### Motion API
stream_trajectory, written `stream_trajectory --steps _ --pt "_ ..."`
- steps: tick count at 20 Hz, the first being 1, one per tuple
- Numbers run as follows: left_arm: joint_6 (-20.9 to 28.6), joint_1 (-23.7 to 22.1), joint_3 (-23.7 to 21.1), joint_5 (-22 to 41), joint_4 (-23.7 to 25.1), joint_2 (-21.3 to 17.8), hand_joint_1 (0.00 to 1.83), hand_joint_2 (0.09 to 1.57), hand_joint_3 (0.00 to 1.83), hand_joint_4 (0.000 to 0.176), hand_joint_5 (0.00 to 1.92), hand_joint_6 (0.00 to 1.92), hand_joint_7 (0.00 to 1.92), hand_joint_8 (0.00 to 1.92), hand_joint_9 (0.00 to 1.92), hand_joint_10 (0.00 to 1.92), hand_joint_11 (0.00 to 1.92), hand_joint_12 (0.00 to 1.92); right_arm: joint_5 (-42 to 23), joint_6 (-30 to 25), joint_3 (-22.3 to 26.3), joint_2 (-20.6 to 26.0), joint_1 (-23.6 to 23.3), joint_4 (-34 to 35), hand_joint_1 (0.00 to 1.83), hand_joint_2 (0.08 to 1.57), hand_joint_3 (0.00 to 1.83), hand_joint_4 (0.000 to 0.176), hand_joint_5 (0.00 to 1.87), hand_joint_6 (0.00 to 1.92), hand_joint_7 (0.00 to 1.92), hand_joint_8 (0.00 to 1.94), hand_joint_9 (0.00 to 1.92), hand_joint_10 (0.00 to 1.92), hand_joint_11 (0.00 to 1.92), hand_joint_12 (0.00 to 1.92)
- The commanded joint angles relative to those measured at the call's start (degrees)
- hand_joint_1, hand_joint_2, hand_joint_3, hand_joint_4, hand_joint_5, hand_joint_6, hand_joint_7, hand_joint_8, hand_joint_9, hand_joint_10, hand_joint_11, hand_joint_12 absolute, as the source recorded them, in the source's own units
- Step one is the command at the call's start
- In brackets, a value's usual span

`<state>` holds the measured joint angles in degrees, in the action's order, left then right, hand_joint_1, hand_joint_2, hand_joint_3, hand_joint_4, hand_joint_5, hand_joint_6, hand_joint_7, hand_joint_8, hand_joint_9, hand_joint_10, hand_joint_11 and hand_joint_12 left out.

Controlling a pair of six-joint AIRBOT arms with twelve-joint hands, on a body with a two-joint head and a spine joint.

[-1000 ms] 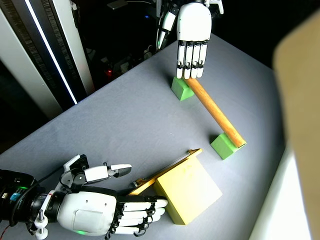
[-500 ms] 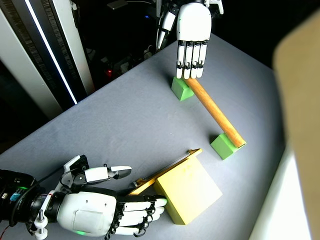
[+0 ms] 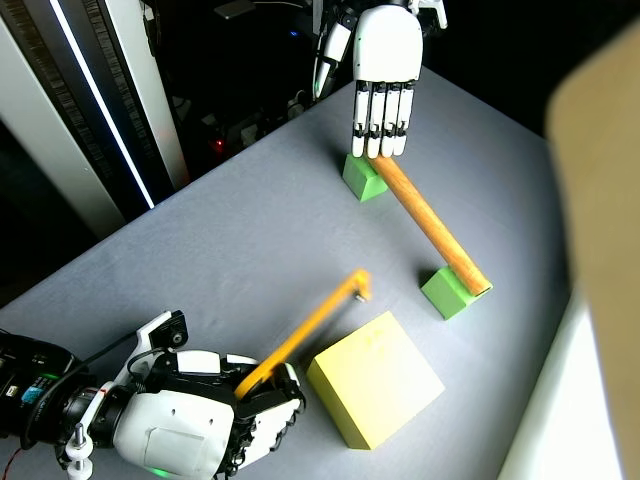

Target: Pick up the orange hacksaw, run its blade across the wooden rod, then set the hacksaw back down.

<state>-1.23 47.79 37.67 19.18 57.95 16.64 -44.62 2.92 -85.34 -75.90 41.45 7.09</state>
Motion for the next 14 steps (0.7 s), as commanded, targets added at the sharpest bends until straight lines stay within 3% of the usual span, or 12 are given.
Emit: stream_trajectory --steps 1,3,7,14 --pt "0.02 -0.37 -0.28 1.86 -0.63 0.17 0.00 1.29 0.00 0.000 0.04 0.00 0.06 0.00 0.04 0.00 0.00 0.08 -7.14 -0.24 -0.02 0.25 -1.04 0.77 1.26 1.12 0.00 0.000 0.93 0.90 1.02 1.13 1.01 1.09 0.93 1.39" --pt "0.02 -0.40 -0.27 1.86 -0.63 0.17 0.01 1.28 0.00 0.000 0.05 0.00 0.07 0.00 0.05 0.00 0.00 0.11 -7.29 -0.24 0.01 0.24 -1.15 0.79 1.25 1.12 0.00 0.000 0.95 0.89 1.02 1.13 1.05 1.00 0.98 1.32" --pt "0.02 -0.44 -0.17 2.00 -0.63 0.16 0.00 1.29 0.00 0.000 0.05 0.00 0.06 0.00 0.04 0.00 0.00 0.12 -8.95 -0.47 0.89 0.58 -0.53 2.68 1.25 1.12 0.00 0.000 0.96 0.88 1.01 1.13 1.04 1.01 0.95 1.35" --pt "0.02 -0.49 0.01 2.12 -0.63 0.16 0.00 1.28 0.00 0.000 0.04 0.01 0.04 0.01 0.02 0.00 0.01 0.02 -18.30 -3.79 4.98 1.65 1.92 6.73 1.24 1.12 0.00 0.000 0.94 0.91 1.03 1.10 1.05 0.98 0.96 1.32"
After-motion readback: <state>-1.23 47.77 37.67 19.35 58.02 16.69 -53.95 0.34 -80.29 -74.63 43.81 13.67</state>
